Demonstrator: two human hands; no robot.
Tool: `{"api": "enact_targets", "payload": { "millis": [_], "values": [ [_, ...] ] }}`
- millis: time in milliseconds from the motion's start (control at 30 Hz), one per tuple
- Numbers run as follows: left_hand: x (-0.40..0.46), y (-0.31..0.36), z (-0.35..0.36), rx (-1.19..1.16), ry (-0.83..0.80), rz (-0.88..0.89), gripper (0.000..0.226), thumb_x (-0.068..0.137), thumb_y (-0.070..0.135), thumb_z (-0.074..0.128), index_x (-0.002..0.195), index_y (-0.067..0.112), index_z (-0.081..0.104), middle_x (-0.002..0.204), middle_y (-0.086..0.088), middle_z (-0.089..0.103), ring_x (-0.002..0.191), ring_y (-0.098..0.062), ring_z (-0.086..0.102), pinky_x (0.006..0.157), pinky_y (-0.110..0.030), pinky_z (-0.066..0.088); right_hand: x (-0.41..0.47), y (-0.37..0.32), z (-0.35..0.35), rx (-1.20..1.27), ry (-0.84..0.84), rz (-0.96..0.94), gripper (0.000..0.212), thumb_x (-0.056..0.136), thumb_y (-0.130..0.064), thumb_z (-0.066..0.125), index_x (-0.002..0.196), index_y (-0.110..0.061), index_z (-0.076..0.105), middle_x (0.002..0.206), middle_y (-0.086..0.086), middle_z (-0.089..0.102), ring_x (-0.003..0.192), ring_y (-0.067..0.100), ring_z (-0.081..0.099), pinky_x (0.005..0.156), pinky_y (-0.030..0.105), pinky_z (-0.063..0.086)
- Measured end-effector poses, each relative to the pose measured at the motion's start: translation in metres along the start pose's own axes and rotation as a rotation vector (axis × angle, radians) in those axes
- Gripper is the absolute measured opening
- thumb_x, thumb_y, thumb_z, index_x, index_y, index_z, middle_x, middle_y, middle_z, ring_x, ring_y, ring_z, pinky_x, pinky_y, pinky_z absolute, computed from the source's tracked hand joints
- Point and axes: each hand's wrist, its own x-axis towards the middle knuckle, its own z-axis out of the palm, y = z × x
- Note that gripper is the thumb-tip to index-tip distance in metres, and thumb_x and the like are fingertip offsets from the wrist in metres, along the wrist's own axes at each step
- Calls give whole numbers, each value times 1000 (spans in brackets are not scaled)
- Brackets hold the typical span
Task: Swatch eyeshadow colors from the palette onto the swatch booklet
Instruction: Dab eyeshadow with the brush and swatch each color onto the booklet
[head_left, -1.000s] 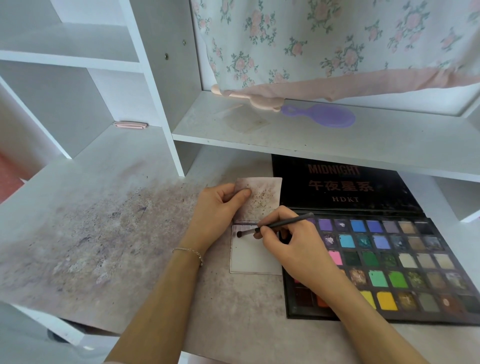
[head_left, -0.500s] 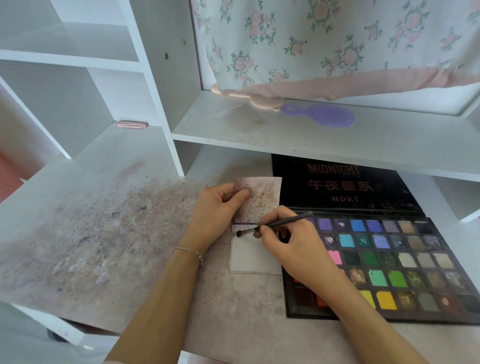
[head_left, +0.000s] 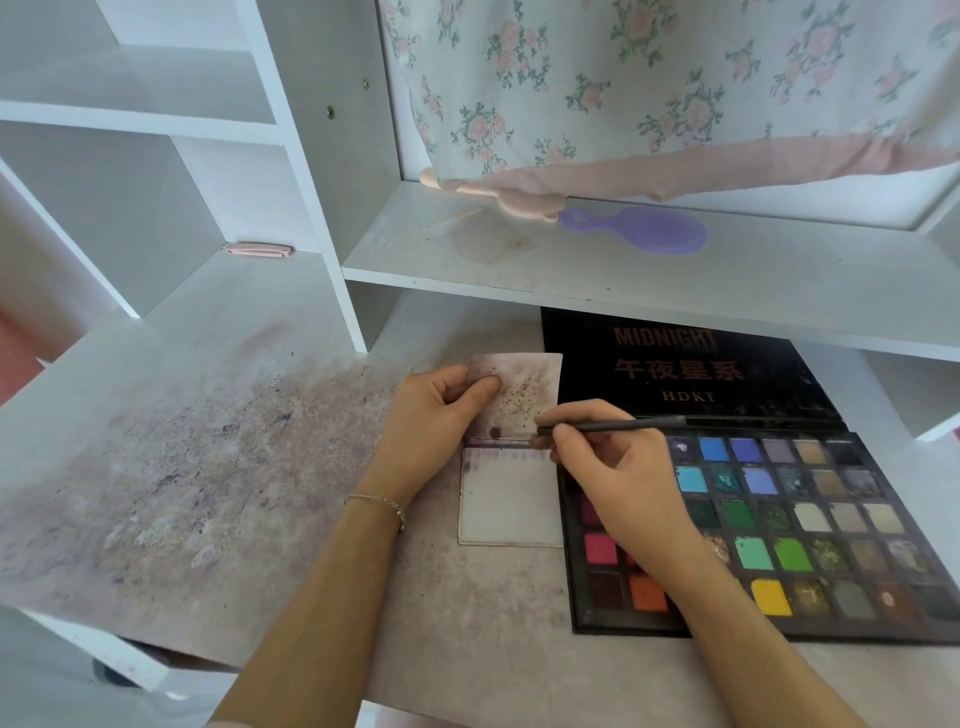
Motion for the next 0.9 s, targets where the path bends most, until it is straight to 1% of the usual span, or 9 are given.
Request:
{"api": "enact_targets", "payload": {
  "millis": [167, 267, 300, 367, 433, 600, 700, 800, 900],
  "values": [
    [-1, 0, 0, -12, 4, -28, 17, 86, 14, 60, 73, 21, 69, 67, 10, 71, 65, -3, 65, 61, -17, 51, -1, -6, -20, 70, 95, -33, 30, 86, 8, 49, 83, -15, 67, 74, -11, 70, 70, 0, 64, 65, 10, 48],
    [1, -2, 0, 20, 13, -36, 19, 85, 17, 61, 74, 3, 68, 74, -16, 70, 69, -16, 61, 68, -39, 52, -4, -7, -37, 79, 141, 7, 28, 86, 8, 49, 80, -16, 64, 70, -9, 68, 66, 1, 61, 63, 12, 48],
    [1, -3, 0, 25, 9, -31, 20, 86, 17, 61, 71, 5, 68, 72, -17, 69, 67, -15, 60, 66, -40, 52, -6, -6, -43, 65, 161, 22, 28, 86, 7, 49, 80, -17, 63, 68, -9, 67, 64, 1, 60, 61, 12, 48],
    [0, -3, 0, 11, 9, -11, 25, 86, 16, 60, 63, 20, 69, 61, 4, 69, 60, -4, 61, 58, -22, 51, -11, -4, -54, 23, 210, 51, 25, 88, 4, 48, 79, -17, 60, 63, -10, 63, 59, 1, 56, 57, 12, 47],
    [0, -4, 0, 4, 6, -8, 27, 86, 17, 61, 62, 27, 68, 62, 13, 69, 60, 0, 63, 56, -12, 48, -17, -1, -63, -22, 254, 66, 21, 90, 0, 45, 81, -16, 56, 62, -10, 63, 58, 1, 57, 55, 10, 46],
    [2, -7, 1, 8, 25, -1, 20, 85, 17, 61, 67, 19, 69, 62, 4, 70, 60, -4, 62, 58, -18, 49, -33, 7, -73, -224, 308, 38, 27, 90, -2, 44, 79, -24, 54, 70, -6, 61, 71, 1, 62, 59, 7, 47],
    [2, -7, 1, -14, 15, 5, 18, 85, 17, 61, 71, 24, 70, 67, 10, 71, 63, -2, 65, 58, -13, 49, -36, 12, -75, -229, 329, 67, 27, 90, 0, 44, 79, -23, 55, 70, -4, 61, 71, -1, 61, 60, 6, 46],
    [4, -10, 0, -11, 22, -9, 14, 84, 18, 61, 77, 24, 71, 76, 6, 73, 72, -10, 68, 66, -20, 54, -37, 14, -75, -234, 313, 82, 28, 88, 0, 45, 78, -23, 54, 69, -5, 60, 69, -1, 60, 59, 6, 46],
    [3, -10, 1, -16, 27, -12, 14, 84, 18, 61, 77, 26, 71, 76, 8, 73, 72, -8, 68, 64, -17, 53, -37, 15, -74, -247, 288, 105, 27, 88, -1, 47, 76, -24, 54, 63, -4, 62, 65, 7, 61, 57, 13, 49]
  ]
}}
